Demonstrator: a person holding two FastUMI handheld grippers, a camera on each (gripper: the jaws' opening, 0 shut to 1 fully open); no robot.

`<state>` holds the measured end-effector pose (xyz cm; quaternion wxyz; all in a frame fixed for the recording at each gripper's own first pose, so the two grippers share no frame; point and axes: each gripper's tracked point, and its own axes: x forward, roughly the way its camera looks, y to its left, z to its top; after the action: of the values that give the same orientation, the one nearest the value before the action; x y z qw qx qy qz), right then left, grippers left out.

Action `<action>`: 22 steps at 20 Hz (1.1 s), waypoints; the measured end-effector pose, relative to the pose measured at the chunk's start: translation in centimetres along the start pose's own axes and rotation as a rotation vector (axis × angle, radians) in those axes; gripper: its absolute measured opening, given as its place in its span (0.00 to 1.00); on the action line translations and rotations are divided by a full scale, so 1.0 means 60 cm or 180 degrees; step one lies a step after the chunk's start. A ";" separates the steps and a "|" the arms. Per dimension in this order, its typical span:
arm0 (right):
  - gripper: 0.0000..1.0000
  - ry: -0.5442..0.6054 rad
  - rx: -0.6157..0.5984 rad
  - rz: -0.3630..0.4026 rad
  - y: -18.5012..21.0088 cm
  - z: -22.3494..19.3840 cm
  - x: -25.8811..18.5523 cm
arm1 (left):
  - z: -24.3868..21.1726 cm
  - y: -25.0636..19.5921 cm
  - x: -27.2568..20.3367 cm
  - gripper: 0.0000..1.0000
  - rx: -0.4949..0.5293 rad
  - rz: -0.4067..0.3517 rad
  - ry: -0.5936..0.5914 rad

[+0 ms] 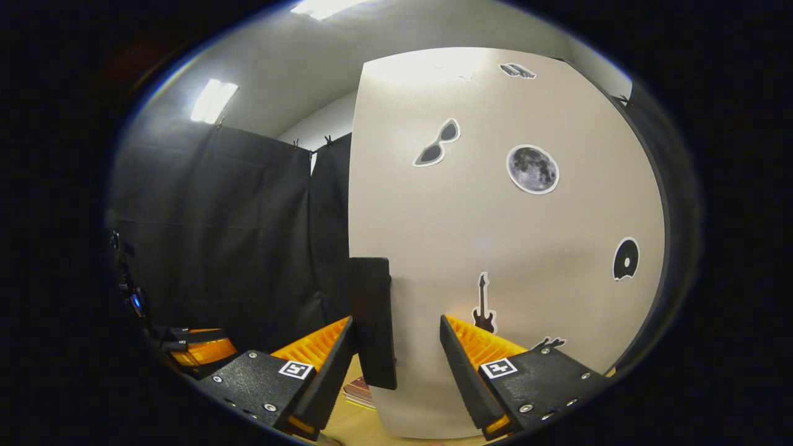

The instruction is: Open the cabinet door with the right hand, grasp the bottle in the cabinet with the left hand and place it on the coaster, then close the cabinet door with the right hand.

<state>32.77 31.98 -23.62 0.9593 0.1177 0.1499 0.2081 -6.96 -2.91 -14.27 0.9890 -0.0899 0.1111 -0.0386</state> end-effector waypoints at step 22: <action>0.85 -0.0148 -0.0400 -0.0494 -0.024 0.019 -0.099 | 0.049 -0.046 0.062 0.93 0.0090 0.0013 0.0057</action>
<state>28.49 27.94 -21.52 0.9813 0.0501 0.1230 0.1394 -2.81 -5.47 -11.73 0.9892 -0.0753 0.1196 -0.0389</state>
